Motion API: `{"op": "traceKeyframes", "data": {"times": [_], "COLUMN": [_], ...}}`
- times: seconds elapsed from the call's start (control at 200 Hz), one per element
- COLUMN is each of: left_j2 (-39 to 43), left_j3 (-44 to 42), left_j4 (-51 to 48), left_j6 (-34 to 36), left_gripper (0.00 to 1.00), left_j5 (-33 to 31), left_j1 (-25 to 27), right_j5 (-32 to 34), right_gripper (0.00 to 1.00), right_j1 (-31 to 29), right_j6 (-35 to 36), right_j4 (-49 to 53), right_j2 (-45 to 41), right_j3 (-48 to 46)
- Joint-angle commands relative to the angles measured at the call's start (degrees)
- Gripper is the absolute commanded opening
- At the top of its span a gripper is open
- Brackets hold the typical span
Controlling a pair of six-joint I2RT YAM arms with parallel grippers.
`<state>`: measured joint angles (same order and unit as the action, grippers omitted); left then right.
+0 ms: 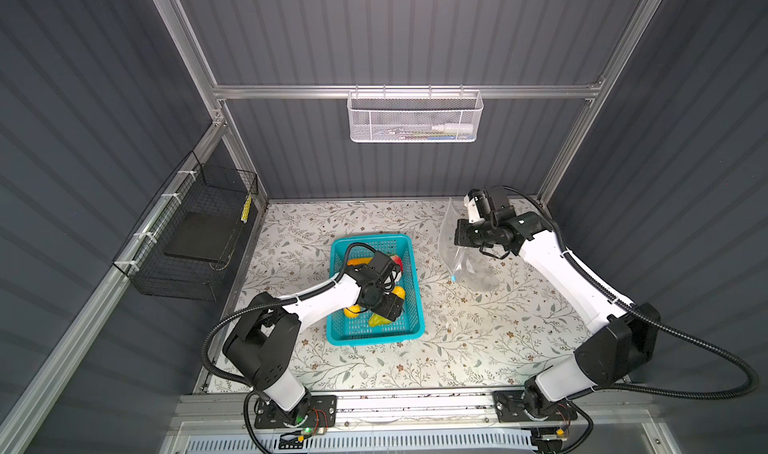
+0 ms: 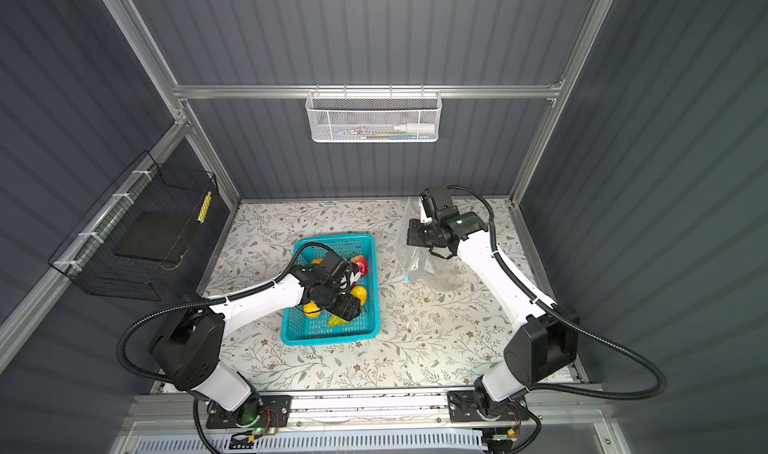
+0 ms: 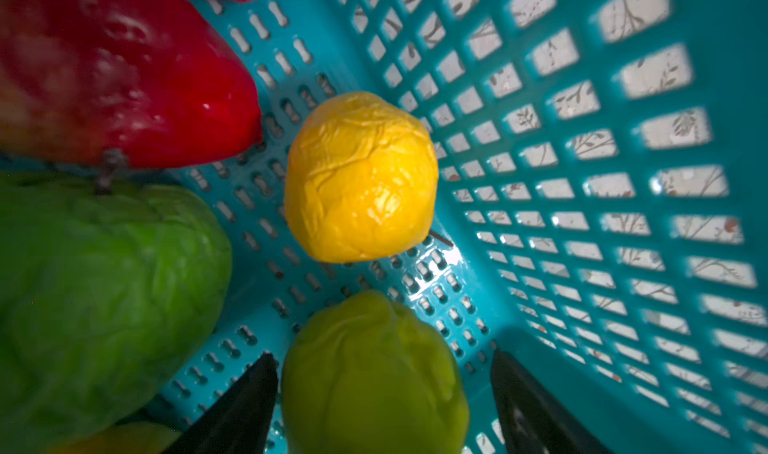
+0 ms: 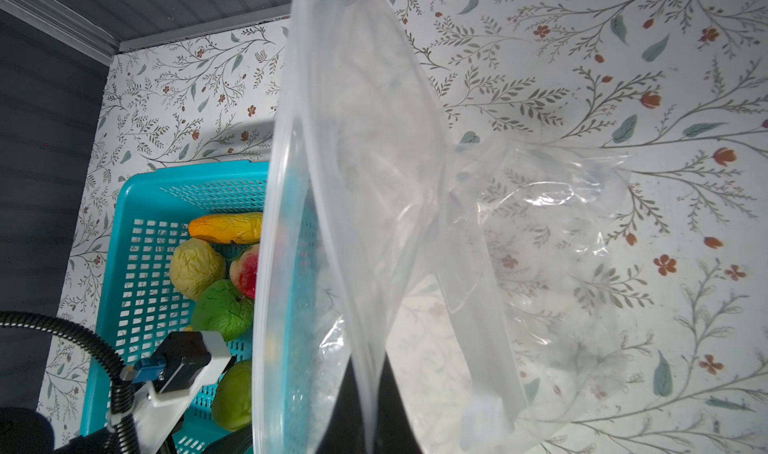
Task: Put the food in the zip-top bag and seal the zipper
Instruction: 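Lower the left gripper into the teal basket and grasp the green pear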
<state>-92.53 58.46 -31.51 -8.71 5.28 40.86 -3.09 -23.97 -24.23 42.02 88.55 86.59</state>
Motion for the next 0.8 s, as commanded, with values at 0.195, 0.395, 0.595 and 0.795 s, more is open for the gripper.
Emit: {"op": "traceKeyframes", "data": {"times": [0.195,0.395,0.595,0.795], "left_j2": [-1.7,-2.12,-1.71,1.17], "left_j3": [-2.39,-2.91,-2.91,-2.13], "left_j4": [0.81,1.38,1.65,1.0], "left_j6": [3.51,4.01,3.7,1.64], "left_gripper": [0.81,0.79,0.56,0.46], "left_j5": [-5.14,-5.24,-4.9,-4.93], "left_j1": [1.31,1.35,1.34,1.3], "right_j5": [-1.12,-1.04,-1.08,-1.84], "right_gripper": [0.0,0.0,0.0,0.0], "right_j1": [0.33,0.37,0.45,0.9], "right_j6": [-0.12,-0.11,-0.21,-0.68], "right_j4": [1.55,1.74,1.79,2.26], "right_j2": [-0.91,-0.84,-0.64,-0.58], "right_j3": [-0.28,-0.2,0.14,1.17]}}
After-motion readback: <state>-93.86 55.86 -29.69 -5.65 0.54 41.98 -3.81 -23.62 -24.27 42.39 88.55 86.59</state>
